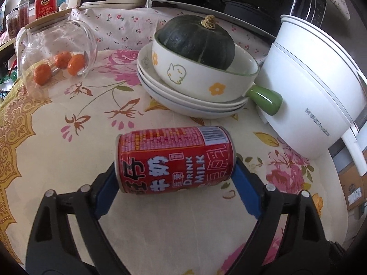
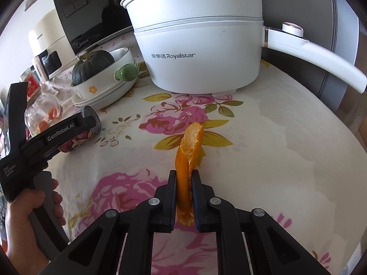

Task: Collect trash
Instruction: 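Close the left gripper on the red milk-drink can and lift it, then carry the milk can and orange peel over the white bin with both grippers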

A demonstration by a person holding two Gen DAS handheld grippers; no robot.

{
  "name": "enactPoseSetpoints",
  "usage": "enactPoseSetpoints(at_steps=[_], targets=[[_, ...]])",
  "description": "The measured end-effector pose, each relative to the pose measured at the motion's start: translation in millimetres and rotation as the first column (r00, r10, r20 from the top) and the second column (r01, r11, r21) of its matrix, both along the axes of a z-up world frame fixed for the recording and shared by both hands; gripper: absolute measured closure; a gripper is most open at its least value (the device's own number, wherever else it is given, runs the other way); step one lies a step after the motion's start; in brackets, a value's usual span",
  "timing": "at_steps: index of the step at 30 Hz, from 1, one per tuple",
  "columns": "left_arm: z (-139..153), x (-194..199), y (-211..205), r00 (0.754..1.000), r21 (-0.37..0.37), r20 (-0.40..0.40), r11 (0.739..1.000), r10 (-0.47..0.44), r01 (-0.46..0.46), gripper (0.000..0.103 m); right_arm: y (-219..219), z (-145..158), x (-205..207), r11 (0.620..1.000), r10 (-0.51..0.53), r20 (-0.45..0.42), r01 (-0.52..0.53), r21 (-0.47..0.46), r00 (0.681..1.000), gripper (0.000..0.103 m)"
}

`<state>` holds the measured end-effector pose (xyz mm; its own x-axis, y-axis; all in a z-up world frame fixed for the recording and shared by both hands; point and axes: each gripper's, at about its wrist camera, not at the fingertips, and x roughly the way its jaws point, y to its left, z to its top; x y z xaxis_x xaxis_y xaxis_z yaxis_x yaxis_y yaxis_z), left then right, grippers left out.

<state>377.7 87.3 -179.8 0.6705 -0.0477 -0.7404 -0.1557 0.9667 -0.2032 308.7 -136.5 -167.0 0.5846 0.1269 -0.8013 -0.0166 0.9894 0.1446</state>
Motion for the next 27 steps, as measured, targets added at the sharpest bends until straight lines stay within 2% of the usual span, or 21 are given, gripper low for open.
enactPoseSetpoints(at_steps=[6,12,17,27], targets=[[10,-36,-1,0.999,-0.040,-0.013,0.999,-0.036,0.036,0.013,-3,16,-21,0.998,0.042,-0.014,-0.042,-0.040,0.999,0.091],[32,-79,-5,0.998,-0.075,-0.015,0.995,-0.067,0.066,0.013,-5,41,-59,0.992,0.103,-0.011,-0.103,-0.070,0.995,0.091],[55,-120,-17,0.994,-0.076,0.001,0.991,-0.108,0.108,0.013,-15,61,-94,0.991,0.122,-0.012,-0.123,-0.046,0.992,0.091],[80,-192,-42,0.980,-0.084,0.014,0.977,-0.198,0.198,0.013,-45,88,-161,0.989,0.127,0.000,-0.127,-0.078,0.992,0.091]])
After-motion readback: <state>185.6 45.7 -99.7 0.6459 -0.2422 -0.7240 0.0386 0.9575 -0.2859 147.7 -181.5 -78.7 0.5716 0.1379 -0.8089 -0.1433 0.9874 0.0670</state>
